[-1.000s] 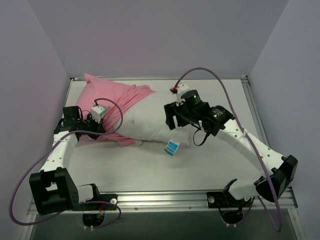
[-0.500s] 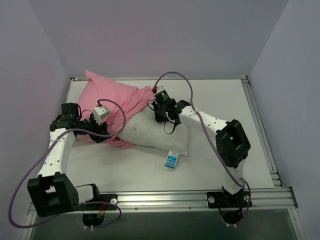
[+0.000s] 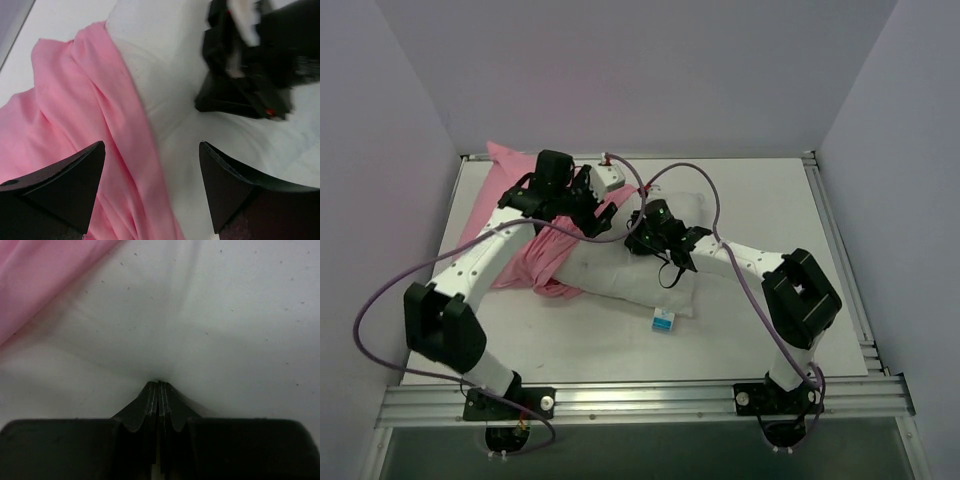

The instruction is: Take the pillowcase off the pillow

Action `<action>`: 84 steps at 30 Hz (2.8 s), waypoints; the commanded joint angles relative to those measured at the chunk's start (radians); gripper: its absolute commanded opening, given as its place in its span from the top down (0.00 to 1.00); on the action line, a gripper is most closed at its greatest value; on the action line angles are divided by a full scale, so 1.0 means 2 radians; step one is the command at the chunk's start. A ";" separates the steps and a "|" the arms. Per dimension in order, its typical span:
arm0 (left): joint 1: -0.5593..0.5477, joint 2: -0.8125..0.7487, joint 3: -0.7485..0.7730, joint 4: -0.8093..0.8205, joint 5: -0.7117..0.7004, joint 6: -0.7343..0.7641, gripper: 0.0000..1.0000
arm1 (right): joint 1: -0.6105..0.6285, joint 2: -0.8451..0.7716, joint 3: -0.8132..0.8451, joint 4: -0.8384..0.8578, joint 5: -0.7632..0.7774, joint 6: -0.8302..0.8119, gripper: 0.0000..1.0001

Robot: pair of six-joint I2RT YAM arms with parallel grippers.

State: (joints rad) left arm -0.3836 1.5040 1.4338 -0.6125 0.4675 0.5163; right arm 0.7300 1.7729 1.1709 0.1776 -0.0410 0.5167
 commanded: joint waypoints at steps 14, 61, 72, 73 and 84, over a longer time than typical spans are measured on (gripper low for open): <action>0.038 0.168 0.176 0.044 -0.116 -0.067 0.95 | -0.001 0.029 -0.115 -0.013 -0.039 0.058 1.00; 0.184 0.157 0.243 -0.108 -0.060 -0.089 0.06 | -0.064 -0.032 -0.073 -0.128 -0.015 -0.027 1.00; 0.250 0.081 0.147 -0.138 0.074 -0.057 0.06 | -0.106 -0.042 -0.091 -0.129 -0.029 -0.044 1.00; 0.256 0.071 0.151 -0.151 0.120 -0.047 0.06 | -0.111 -0.044 -0.096 -0.126 -0.034 -0.044 1.00; 0.390 0.017 0.096 -0.386 0.085 0.157 0.06 | -0.164 -0.047 -0.106 -0.123 -0.048 -0.069 1.00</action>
State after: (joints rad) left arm 0.3470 1.6012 1.7214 -1.2041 0.7025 0.6411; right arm 0.4366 1.6451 0.9947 0.1402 -0.2192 0.4480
